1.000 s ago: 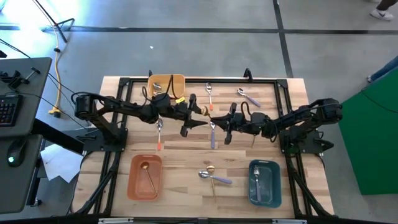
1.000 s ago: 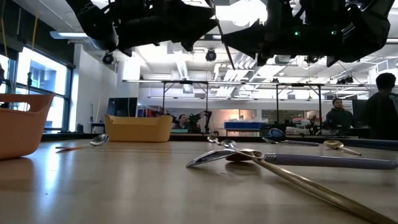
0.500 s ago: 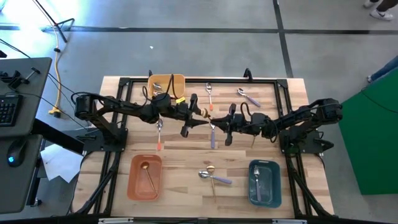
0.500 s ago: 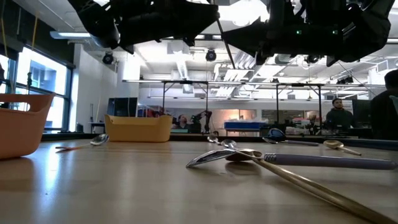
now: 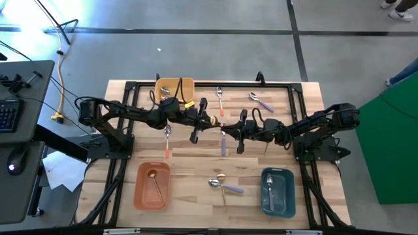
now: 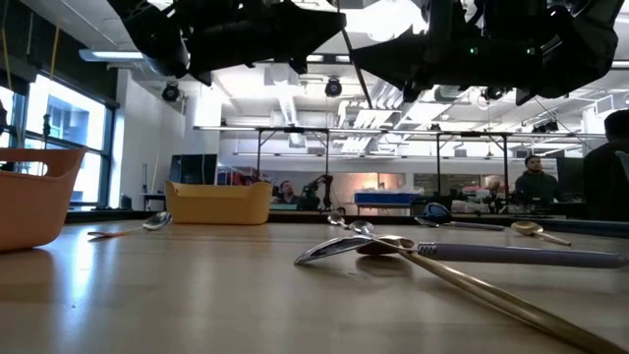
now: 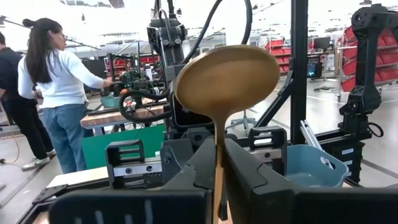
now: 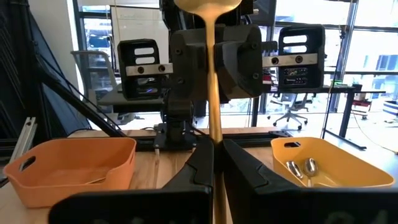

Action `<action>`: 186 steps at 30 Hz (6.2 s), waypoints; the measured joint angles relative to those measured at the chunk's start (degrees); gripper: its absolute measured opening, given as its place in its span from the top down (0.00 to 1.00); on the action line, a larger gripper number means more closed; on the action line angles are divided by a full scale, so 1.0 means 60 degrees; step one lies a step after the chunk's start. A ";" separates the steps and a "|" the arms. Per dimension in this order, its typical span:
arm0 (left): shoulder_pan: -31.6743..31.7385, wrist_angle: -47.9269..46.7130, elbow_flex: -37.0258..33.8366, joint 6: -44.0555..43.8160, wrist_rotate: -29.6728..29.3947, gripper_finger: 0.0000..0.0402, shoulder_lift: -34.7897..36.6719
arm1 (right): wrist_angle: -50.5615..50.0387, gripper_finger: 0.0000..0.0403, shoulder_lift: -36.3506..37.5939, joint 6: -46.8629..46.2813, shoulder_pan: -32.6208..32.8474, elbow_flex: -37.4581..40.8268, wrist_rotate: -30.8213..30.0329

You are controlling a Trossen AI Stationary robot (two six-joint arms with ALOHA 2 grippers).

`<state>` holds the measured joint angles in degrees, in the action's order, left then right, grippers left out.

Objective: Sort silverware by color (type)
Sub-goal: Put the top gold spoon into the orange bin, then put the bottom left violet spoon into the blue bin

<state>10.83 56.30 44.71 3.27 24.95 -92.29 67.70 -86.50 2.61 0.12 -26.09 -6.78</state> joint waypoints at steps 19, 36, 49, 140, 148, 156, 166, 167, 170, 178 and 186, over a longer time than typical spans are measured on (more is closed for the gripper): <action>-0.0501 -0.7906 0.1641 -0.0353 -0.1360 1.00 0.2074 | -0.1724 0.66 0.0004 -0.0919 -0.0018 -0.0007 -0.1458; -0.4563 -1.6750 0.4022 -0.8415 -0.3775 1.00 0.2895 | -0.2820 0.97 0.0004 -0.0627 -0.0015 0.0000 -0.2015; -0.8072 -1.8902 0.2988 -1.7255 -0.4993 1.00 0.2884 | -0.2841 1.00 0.0004 -0.0681 0.0298 0.0000 -0.1731; -0.0156 0.0115 -0.3909 -0.1450 -0.2796 1.00 0.1472 | -0.9790 1.00 -0.0004 -0.2973 -0.0985 -0.1948 -0.0521; 0.0495 0.0147 -0.3909 -0.1262 -0.2821 1.00 0.1416 | -1.4429 1.00 -0.0014 -0.3704 0.1215 -0.4434 -0.0616; 0.0630 0.0132 -0.3909 -0.1605 -0.2818 1.00 0.1410 | -1.6187 0.81 -0.0803 -0.6544 0.3437 -0.5775 -0.1087; 0.0595 0.0076 -0.3909 -0.1752 -0.2726 1.00 0.1410 | -1.7638 0.56 -0.2981 -0.8217 0.4866 -0.8011 -0.0783; 0.0577 0.0076 -0.3909 -0.1754 -0.2721 1.00 0.1410 | -1.7641 0.55 -0.3188 -0.8320 0.4912 -0.8155 -0.0681; 0.0497 0.0075 -0.3909 -0.1763 -0.2721 1.00 0.1410 | -1.7664 0.54 -0.3781 -0.8605 0.4950 -0.8406 -0.0369; 0.0087 0.0018 -0.3909 -0.1774 -0.2721 1.00 0.1410 | -1.7432 0.63 -0.4740 -0.8613 0.4936 -0.8517 0.0155; -0.0069 0.0014 -0.3909 -0.1770 -0.2754 1.00 0.1410 | -1.7249 0.86 -0.4958 -0.8593 0.4892 -0.8519 0.0287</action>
<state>10.41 56.38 21.26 -7.35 8.43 -83.83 -35.79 -116.25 -48.94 29.47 -77.20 -5.06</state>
